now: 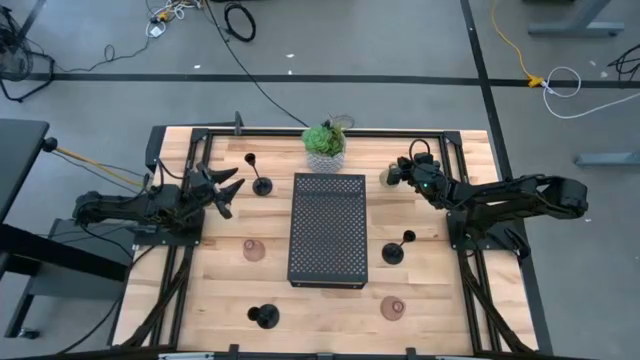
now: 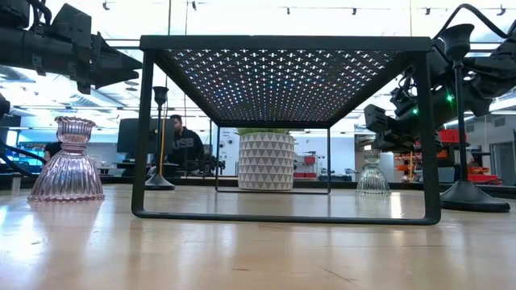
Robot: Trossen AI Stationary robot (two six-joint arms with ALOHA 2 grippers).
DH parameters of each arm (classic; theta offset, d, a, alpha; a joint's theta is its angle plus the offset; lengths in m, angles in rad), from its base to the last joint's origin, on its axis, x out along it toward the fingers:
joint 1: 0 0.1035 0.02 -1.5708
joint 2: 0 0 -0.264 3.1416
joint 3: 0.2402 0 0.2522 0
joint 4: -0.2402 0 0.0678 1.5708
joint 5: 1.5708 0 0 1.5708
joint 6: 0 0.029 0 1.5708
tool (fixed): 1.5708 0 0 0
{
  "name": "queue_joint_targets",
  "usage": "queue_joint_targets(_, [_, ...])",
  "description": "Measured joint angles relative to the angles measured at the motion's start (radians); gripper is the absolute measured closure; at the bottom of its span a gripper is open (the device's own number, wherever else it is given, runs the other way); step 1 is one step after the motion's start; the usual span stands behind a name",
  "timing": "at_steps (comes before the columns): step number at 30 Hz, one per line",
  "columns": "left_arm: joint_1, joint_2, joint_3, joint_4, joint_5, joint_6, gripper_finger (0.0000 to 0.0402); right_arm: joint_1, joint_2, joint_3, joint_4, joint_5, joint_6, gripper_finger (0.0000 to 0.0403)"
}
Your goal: Pick & Place candle stick holders
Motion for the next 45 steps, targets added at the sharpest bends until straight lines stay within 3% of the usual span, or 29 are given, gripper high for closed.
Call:
queue_joint_targets(28, [0.000,0.000,0.000,0.007,0.007,0.070,0.0204,0.000,0.000,0.000,0.057,-0.001,0.000,0.0346])
queue_joint_targets(32, [0.000,0.000,0.000,0.007,0.007,0.070,0.0204,0.000,0.000,0.000,0.102,-0.055,0.000,0.0346])
queue_joint_targets(37, [0.000,0.000,0.000,0.007,0.007,0.069,0.0204,-0.001,0.000,0.000,0.104,-0.046,-0.045,0.0346])
queue_joint_targets(45, [0.000,0.000,0.000,0.007,0.007,0.069,0.0204,0.000,0.000,0.000,0.278,-0.176,0.083,0.0346])
